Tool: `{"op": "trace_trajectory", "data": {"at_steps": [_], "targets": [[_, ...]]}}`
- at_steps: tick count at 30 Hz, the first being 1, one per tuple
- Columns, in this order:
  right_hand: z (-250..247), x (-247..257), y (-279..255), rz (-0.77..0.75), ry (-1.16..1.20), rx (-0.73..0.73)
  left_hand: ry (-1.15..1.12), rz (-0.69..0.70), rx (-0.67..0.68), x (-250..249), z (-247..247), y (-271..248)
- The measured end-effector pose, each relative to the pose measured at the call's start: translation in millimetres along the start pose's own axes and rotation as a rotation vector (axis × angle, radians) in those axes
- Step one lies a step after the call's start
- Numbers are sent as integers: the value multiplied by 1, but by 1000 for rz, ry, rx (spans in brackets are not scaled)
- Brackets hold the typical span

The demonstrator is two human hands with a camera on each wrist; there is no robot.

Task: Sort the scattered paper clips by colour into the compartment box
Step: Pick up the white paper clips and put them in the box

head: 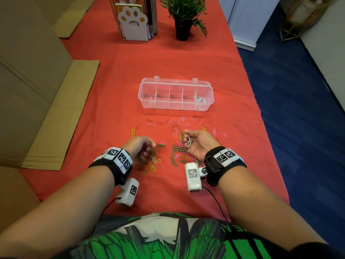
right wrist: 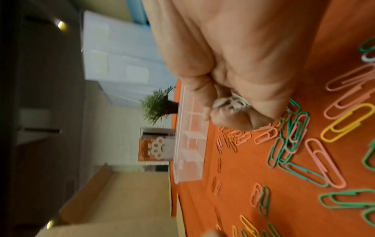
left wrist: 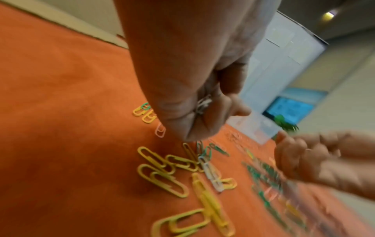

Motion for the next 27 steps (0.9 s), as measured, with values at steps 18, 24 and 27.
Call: {"op": "trace_trajectory", "data": {"at_steps": [18, 24, 27], "targets": [[-11, 9, -15, -52, 66, 20, 721, 310, -90, -13, 7, 9], [-23, 21, -23, -145, -26, -10, 0, 123, 8, -28, 34, 2], [-31, 31, -26, -197, -28, -46, -206, 76, 98, -38, 47, -1]]}}
Point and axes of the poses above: each hand's wrist, its own y-axis towards the middle knuckle, its own z-axis out of the palm, x = y × z, the point moved 6 cm from there along y, towards the middle knuckle, and after that the axes turned 9 degrees about z, right-handed, at the moved point
